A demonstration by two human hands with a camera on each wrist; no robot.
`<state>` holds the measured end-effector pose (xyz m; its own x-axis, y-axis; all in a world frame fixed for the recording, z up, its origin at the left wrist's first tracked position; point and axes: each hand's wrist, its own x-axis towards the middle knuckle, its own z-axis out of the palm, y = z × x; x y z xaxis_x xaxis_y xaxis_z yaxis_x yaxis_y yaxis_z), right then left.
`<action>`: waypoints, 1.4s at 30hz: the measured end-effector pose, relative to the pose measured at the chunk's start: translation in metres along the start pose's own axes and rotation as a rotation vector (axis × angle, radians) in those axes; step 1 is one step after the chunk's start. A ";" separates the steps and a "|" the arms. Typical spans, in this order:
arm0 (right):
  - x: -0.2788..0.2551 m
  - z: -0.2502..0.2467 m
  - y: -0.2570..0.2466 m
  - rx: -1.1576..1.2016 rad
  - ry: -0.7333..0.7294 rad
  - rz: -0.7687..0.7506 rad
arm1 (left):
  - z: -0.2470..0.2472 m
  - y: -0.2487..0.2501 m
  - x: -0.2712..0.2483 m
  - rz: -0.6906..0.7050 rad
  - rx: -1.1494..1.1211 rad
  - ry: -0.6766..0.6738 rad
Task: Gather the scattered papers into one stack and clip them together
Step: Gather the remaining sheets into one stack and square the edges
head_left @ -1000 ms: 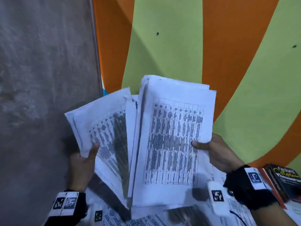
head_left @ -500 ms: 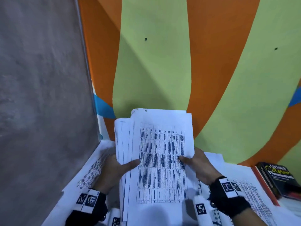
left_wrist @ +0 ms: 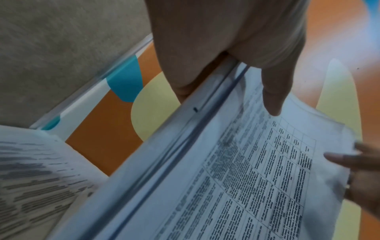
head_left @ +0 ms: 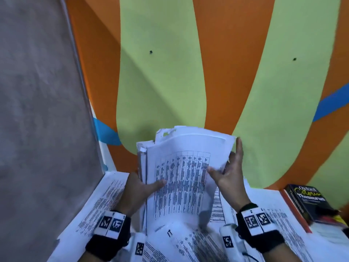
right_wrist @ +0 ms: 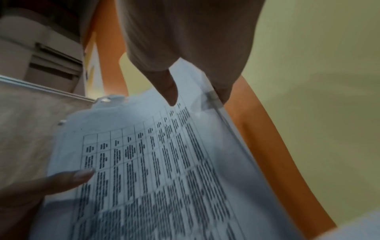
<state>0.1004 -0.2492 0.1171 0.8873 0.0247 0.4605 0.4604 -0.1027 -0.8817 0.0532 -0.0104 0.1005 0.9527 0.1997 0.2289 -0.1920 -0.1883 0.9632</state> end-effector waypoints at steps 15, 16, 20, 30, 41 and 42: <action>0.022 0.014 0.003 0.100 -0.093 0.211 | -0.002 -0.014 0.008 0.031 -0.121 0.095; 0.020 0.018 0.005 0.105 -0.078 0.235 | -0.001 -0.009 0.007 0.054 -0.114 0.079; 0.020 0.021 -0.012 0.122 -0.005 0.146 | 0.000 0.007 0.007 0.129 -0.172 0.111; 0.003 0.020 -0.006 -0.041 0.025 0.119 | 0.002 0.004 0.013 0.151 -0.104 0.190; -0.016 0.023 -0.010 -0.020 0.065 0.037 | 0.003 -0.002 -0.014 0.123 -0.095 0.224; -0.014 0.022 -0.015 0.003 0.072 0.002 | 0.000 0.002 -0.015 0.132 -0.097 0.239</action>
<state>0.0814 -0.2263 0.1216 0.8843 -0.0473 0.4645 0.4586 -0.0997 -0.8831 0.0387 -0.0137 0.0987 0.8378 0.4029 0.3685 -0.3430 -0.1367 0.9293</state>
